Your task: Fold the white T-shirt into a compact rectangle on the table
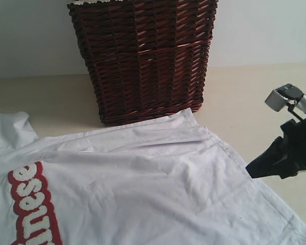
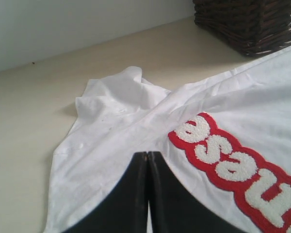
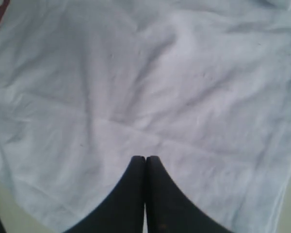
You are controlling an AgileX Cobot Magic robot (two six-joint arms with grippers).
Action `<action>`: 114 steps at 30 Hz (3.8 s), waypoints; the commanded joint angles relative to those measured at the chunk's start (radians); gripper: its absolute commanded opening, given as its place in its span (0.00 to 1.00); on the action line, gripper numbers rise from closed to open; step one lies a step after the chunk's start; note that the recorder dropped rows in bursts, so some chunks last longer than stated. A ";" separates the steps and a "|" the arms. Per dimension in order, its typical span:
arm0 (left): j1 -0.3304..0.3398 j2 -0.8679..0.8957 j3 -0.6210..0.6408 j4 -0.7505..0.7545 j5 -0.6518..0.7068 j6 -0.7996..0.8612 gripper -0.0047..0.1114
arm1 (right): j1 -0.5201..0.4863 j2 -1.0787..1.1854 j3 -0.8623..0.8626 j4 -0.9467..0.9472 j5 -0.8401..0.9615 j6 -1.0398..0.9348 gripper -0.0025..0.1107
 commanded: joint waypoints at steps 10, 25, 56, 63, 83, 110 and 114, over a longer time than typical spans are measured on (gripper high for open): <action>-0.004 0.001 -0.001 0.001 -0.001 0.002 0.04 | -0.003 0.241 -0.011 -0.304 -0.143 -0.106 0.02; -0.004 0.001 -0.001 0.001 -0.001 0.002 0.04 | -0.003 0.262 0.000 -0.793 0.122 0.096 0.02; -0.004 0.001 -0.001 0.001 -0.001 0.002 0.04 | -0.003 0.233 -0.004 -0.122 -0.276 -0.325 0.02; -0.004 0.001 -0.001 0.001 -0.001 0.002 0.04 | -0.003 0.247 -0.004 -0.425 -0.273 -0.122 0.02; -0.004 0.001 -0.001 0.001 -0.001 0.002 0.04 | -0.003 0.038 -0.002 -0.654 -0.158 0.140 0.02; -0.004 0.001 -0.001 0.001 -0.001 0.002 0.04 | -0.003 0.297 -0.004 0.319 -0.718 -0.513 0.02; -0.004 0.001 -0.001 0.001 -0.001 0.002 0.04 | -0.006 0.290 -0.002 0.319 -0.741 -0.511 0.02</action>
